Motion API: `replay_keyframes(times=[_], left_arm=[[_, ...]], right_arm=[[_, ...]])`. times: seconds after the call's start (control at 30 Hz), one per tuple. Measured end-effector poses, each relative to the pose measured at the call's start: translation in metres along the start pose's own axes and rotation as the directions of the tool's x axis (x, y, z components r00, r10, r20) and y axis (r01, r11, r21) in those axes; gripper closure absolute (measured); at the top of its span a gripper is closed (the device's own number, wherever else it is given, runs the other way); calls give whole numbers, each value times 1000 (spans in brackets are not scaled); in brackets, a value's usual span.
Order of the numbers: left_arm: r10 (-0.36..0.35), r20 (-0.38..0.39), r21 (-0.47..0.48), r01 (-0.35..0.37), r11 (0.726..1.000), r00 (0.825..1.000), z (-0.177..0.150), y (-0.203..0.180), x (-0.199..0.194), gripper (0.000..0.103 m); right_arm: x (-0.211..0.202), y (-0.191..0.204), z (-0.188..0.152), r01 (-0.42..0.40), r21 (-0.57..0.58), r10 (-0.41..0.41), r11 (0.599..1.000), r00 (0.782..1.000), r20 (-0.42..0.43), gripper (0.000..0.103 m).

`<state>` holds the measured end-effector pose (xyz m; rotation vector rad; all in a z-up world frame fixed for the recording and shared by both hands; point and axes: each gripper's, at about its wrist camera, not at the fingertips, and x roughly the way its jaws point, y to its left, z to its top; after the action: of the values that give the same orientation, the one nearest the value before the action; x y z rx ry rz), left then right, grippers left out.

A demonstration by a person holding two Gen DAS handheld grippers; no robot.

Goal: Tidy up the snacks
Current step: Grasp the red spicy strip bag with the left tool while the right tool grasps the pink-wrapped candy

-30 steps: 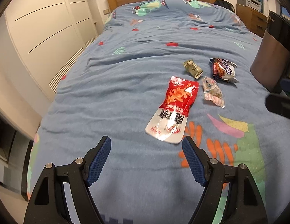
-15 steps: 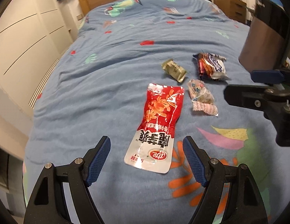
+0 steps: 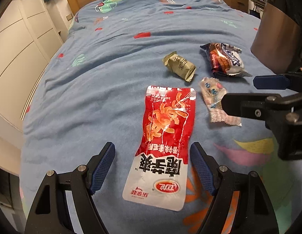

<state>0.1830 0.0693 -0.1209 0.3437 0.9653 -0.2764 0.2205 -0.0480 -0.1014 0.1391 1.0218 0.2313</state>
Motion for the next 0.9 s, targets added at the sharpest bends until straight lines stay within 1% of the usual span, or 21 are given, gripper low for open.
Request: replay_keyframes(times=[0.2, 0.33, 0.57, 0.9], left_arm=[[-14, 3, -12, 14, 1000, 1000, 1, 0, 7, 28], [-29, 7, -26, 29, 999, 1000, 2, 2, 8, 28], [-38, 1, -40, 38, 998, 999, 1, 3, 11, 28], [-27, -6, -42, 27, 999, 1000, 3, 2, 16, 29]], right_arm=[[15, -5, 2, 3, 12, -2, 1000, 1000, -17, 0], [21, -7, 4, -10, 31, 11, 999, 1000, -19, 0], [29, -1, 4, -34, 22, 34, 999, 999, -15, 0], [32, -6, 3, -55, 34, 55, 998, 998, 6, 0]])
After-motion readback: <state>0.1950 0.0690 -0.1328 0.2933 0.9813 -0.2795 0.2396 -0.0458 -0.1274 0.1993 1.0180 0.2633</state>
